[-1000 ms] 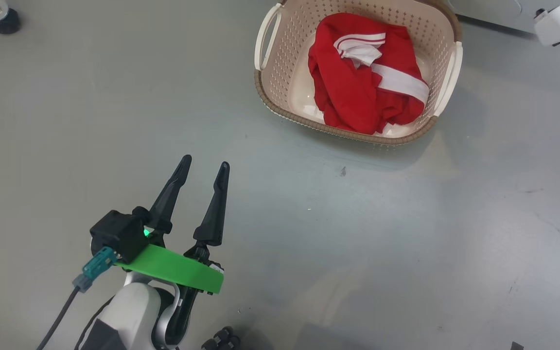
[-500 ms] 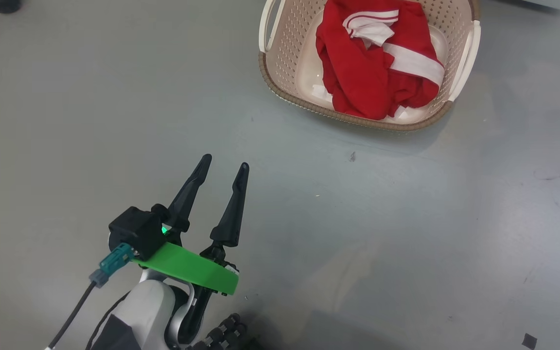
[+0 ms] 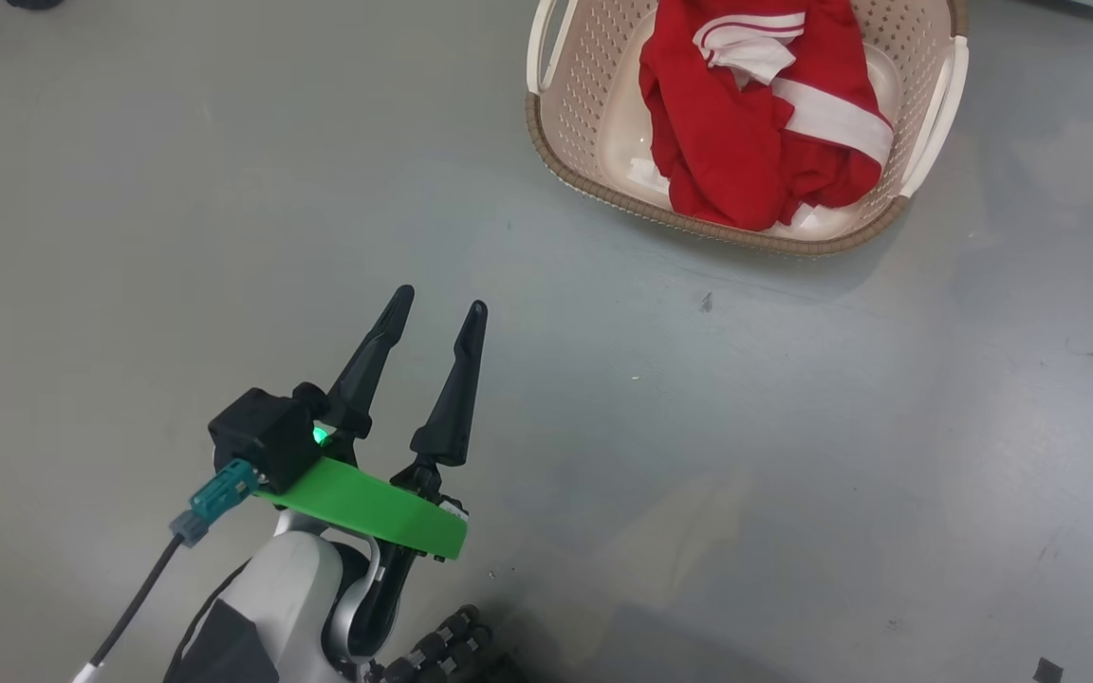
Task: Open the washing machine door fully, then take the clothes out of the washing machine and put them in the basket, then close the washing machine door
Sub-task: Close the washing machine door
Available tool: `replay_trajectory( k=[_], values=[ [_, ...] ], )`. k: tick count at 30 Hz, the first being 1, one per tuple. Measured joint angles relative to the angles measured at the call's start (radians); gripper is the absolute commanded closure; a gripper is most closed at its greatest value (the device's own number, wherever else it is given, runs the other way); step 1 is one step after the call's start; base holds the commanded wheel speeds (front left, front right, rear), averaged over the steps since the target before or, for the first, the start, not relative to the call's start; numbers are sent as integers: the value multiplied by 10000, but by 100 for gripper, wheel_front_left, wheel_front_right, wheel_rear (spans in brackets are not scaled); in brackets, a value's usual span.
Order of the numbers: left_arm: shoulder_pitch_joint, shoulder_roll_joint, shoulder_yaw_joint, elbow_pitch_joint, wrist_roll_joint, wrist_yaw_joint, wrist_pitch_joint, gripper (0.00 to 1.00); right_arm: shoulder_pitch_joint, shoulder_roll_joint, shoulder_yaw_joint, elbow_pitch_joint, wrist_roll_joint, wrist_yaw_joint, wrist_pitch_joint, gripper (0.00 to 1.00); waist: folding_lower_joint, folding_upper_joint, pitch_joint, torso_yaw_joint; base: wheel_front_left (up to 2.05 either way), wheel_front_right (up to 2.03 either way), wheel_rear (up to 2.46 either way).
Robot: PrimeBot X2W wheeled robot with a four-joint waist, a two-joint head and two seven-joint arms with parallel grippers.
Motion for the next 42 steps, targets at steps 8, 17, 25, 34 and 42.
replay_trajectory(
  k=[8, 17, 25, 34, 42],
  values=[
    [-121, -40, 130, 186, 0, 0, 0, 0, 131, 128, 136, 685, -13, -92, -508, 100, 0, 0, -278, -63, 0, 0, 0],
    [-302, -71, 700, 282, 0, 0, 0, 0, 1347, 523, 249, 1310, 33, -190, -832, 100, 0, 0, -1048, -299, 0, 0, 0],
    [-291, 161, 1070, 397, 121, 0, 0, 0, 2518, 1032, 424, 1313, 138, -180, -957, 100, 0, 0, -1864, -768, 0, 0, 0],
    [1, 497, 1592, 537, 207, 0, 0, 0, 3726, 1691, 75, 1256, 738, -336, -1007, 100, 0, 0, -2674, -1476, 0, 0, 0],
    [611, 815, 1802, 646, 297, 0, 0, 0, 4625, 2305, -288, 460, 913, -529, -1007, 100, 0, 1, -3538, -2279, 0, 0, 0]
  ],
)
